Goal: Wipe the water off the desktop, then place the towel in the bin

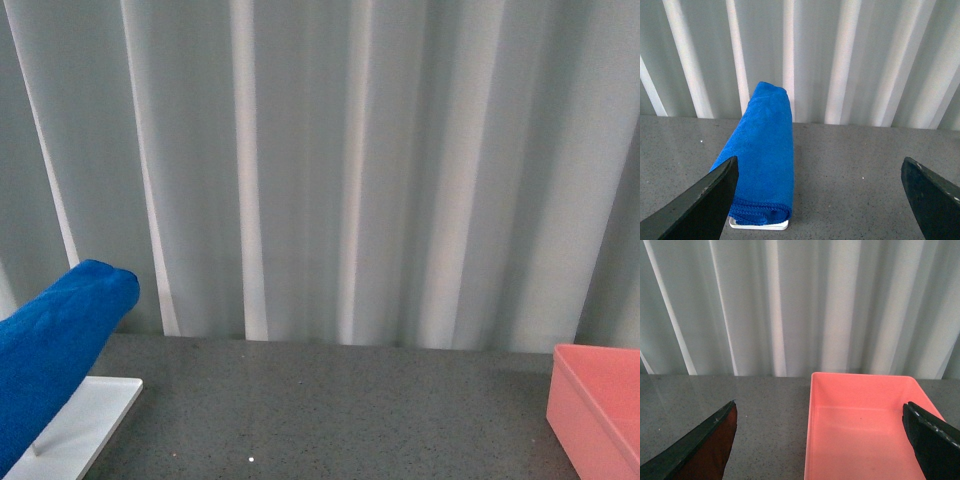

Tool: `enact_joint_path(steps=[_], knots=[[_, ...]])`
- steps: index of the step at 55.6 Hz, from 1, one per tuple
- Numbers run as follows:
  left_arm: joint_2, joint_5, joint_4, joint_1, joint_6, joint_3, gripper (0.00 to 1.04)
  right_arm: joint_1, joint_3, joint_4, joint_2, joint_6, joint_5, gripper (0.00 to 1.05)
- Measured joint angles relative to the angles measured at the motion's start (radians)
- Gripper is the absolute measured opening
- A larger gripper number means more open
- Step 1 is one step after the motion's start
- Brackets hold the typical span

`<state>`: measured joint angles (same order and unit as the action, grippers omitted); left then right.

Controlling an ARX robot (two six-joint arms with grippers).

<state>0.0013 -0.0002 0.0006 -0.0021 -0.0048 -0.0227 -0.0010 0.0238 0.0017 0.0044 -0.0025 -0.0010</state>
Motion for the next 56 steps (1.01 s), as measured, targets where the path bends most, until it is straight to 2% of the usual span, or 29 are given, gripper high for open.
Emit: enact_joint_path(steps=[47, 52, 56], knots=[[0.000, 0.000, 0.000, 0.000, 0.000, 0.000, 0.98, 0.000, 0.000, 0.000, 0.000, 0.000, 0.000, 0.98], [0.153, -0.027, -0.172, -0.006, -0.079, -0.077, 0.98, 0.000, 0.000, 0.000, 0.000, 0.000, 0.000, 0.98], [0.347, 0.017, -0.110, 0.008, -0.105, -0.122, 0.98, 0.000, 0.000, 0.000, -0.001, 0.000, 0.000, 0.98]])
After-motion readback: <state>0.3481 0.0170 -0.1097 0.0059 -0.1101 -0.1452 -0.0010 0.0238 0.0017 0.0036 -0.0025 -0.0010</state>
